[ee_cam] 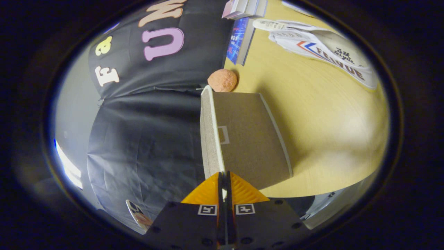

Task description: Open the storage box then place both shoes into the box .Put the left shoe in first, then the right shoe, with the right side of both shoes facing outward in a uniform manner.

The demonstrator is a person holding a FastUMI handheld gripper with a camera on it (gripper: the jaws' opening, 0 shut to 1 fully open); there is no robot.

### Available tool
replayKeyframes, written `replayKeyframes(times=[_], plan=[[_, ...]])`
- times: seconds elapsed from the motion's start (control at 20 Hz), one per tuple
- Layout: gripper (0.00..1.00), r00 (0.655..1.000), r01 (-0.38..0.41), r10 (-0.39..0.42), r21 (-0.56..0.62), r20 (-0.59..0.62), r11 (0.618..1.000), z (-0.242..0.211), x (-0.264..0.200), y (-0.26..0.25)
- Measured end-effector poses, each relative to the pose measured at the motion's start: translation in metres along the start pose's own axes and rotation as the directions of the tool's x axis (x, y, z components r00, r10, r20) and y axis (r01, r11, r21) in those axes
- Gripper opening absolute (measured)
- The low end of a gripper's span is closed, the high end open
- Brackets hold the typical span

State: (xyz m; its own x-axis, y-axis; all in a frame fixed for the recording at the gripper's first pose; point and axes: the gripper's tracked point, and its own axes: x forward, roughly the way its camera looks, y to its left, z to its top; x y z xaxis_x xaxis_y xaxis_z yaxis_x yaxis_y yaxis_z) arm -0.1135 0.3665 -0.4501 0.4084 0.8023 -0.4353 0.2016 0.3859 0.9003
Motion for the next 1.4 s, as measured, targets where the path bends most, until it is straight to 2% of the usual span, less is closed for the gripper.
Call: replayKeyframes(times=[0.1,0.3,0.65,0.8,0.95,1.0,1.1,1.15,1.25,1.4], plan=[[0.02,1.000,0.011,-0.011,-0.053,0.002,0.999,-0.005,-0.013,0.014],[0.02,0.998,-0.058,0.059,-0.145,0.004,0.988,-0.008,-0.013,0.068],[0.02,0.974,-0.224,0.202,-0.295,-0.104,0.929,-0.044,0.035,0.197],[0.02,0.970,-0.232,0.182,-0.406,-0.159,0.884,-0.075,0.068,0.226],[0.02,0.968,-0.237,0.172,-0.430,-0.184,0.871,-0.100,0.097,0.243],[0.18,0.965,-0.250,0.186,-0.442,-0.185,0.862,-0.104,0.097,0.248],[0.50,0.967,-0.234,0.158,-0.465,-0.198,0.854,-0.110,0.110,0.243],[0.66,0.971,-0.224,0.153,-0.471,-0.185,0.853,-0.118,0.130,0.241],[0.98,0.985,-0.164,0.112,-0.538,-0.128,0.827,-0.087,0.107,0.228],[0.98,0.998,-0.055,0.051,-0.628,-0.025,0.776,-0.048,0.082,0.208]])
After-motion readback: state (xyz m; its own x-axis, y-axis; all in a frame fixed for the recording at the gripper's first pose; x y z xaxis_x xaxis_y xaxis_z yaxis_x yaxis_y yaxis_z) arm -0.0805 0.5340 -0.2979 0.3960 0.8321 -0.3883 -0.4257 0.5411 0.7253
